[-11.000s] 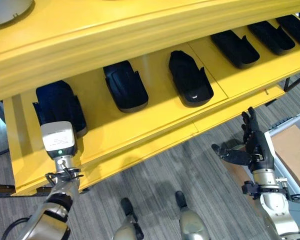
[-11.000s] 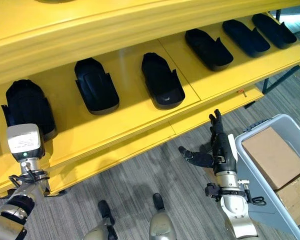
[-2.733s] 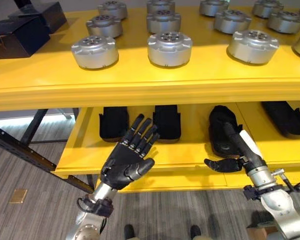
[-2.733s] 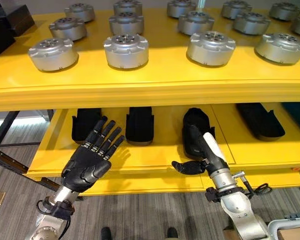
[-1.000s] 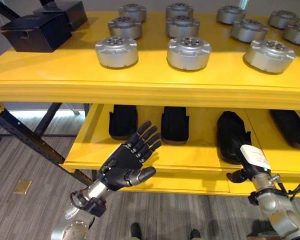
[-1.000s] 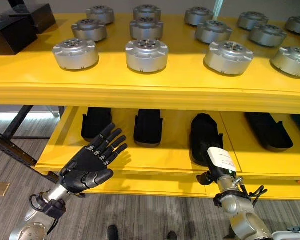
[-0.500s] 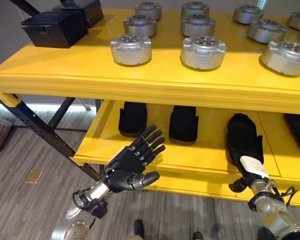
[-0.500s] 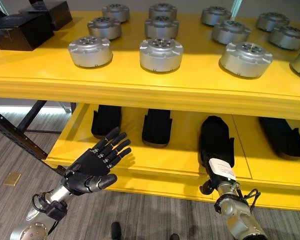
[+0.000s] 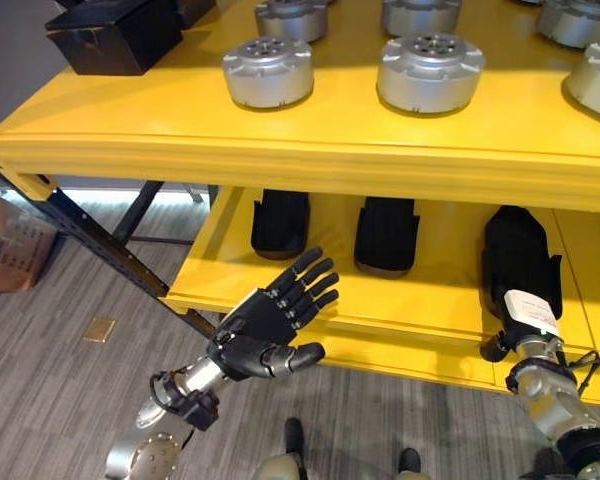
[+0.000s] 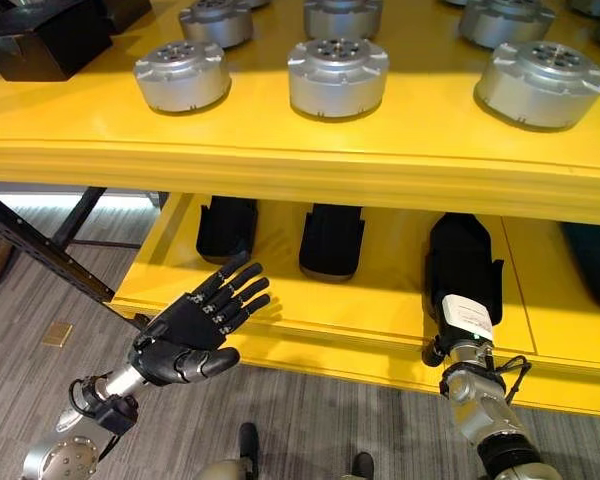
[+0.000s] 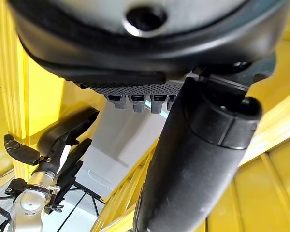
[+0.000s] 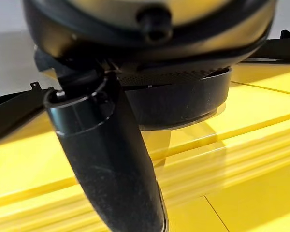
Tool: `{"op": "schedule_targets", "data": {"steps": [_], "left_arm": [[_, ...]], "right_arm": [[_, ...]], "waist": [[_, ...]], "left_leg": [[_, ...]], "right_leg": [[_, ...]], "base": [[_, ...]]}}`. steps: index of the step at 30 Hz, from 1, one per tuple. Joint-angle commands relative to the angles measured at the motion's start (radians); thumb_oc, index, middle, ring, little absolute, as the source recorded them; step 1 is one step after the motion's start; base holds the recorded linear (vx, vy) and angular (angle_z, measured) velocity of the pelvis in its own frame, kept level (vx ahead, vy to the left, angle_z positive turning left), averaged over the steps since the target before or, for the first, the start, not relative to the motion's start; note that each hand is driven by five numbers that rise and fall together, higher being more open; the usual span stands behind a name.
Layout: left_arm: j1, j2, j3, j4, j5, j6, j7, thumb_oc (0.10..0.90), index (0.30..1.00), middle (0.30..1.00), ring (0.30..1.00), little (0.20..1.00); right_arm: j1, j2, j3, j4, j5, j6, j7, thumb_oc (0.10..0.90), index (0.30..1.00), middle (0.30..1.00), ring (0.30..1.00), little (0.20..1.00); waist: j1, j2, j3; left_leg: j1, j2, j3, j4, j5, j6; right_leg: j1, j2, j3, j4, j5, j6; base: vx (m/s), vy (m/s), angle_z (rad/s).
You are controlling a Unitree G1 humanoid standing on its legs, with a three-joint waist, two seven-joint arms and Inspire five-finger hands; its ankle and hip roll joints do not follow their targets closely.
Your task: Move parts from the plastic box to the shelf.
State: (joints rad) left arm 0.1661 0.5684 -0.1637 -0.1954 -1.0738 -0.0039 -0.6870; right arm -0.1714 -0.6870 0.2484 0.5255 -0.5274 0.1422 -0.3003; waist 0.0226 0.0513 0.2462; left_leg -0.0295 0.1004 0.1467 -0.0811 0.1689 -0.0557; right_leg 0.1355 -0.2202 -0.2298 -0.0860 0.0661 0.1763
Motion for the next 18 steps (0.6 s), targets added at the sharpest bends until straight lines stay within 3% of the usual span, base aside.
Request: {"op": "schedule_targets", "data": {"steps": [1, 6, 17, 18], "left_arm": [[-0.109, -0.016, 0.024, -0.085, -0.018, -0.038, -0.058, 0.900, 1.000, 1.000, 1.000, 1.000], [-0.108, -0.013, 0.020, -0.087, -0.010, -0.020, -0.060, 0.900, 1.000, 1.000, 1.000, 1.000], [-0.118, -0.008, 0.023, -0.082, -0.005, 0.003, -0.061, 0.900, 1.000, 1.000, 1.000, 1.000], [-0.125, 0.003, 0.028, -0.083, -0.008, 0.014, -0.062, 0.900, 1.000, 1.000, 1.000, 1.000]], "right_arm": [[-0.136, -0.057, -0.015, 0.040, 0.011, 0.009, -0.013, 0.900, 1.000, 1.000, 1.000, 1.000], [-0.148, -0.064, -0.011, 0.066, -0.013, -0.031, 0.019, 0.900, 1.000, 1.000, 1.000, 1.000], [-0.165, -0.076, 0.005, 0.070, -0.004, -0.050, 0.063, 0.900, 1.000, 1.000, 1.000, 1.000], [-0.178, -0.090, 0.008, 0.067, 0.002, -0.070, 0.104, 0.900, 1.000, 1.000, 1.000, 1.000]], "waist": [[0.035, -0.005, 0.003], [0.040, -0.004, 0.008], [0.043, -0.006, 0.023], [0.046, -0.007, 0.033]], "left_leg": [[0.057, 0.046, 0.052, 0.094, -0.171, -0.009], [0.060, 0.050, 0.049, 0.107, -0.174, -0.008], [0.051, 0.054, 0.042, 0.128, -0.177, -0.009], [0.042, 0.057, 0.038, 0.137, -0.176, -0.010]], "right_leg": [[-0.069, 0.006, -0.042, 0.190, -0.131, -0.063], [-0.067, 0.007, -0.045, 0.207, -0.138, -0.064], [-0.074, 0.010, -0.040, 0.227, -0.146, -0.068], [-0.079, 0.012, -0.040, 0.236, -0.149, -0.071]], "base": [[0.08, -0.016, 0.03], [0.05, -0.037, 0.05], [0.01, -0.033, 0.00], [-0.03, -0.164, 0.04]]}}
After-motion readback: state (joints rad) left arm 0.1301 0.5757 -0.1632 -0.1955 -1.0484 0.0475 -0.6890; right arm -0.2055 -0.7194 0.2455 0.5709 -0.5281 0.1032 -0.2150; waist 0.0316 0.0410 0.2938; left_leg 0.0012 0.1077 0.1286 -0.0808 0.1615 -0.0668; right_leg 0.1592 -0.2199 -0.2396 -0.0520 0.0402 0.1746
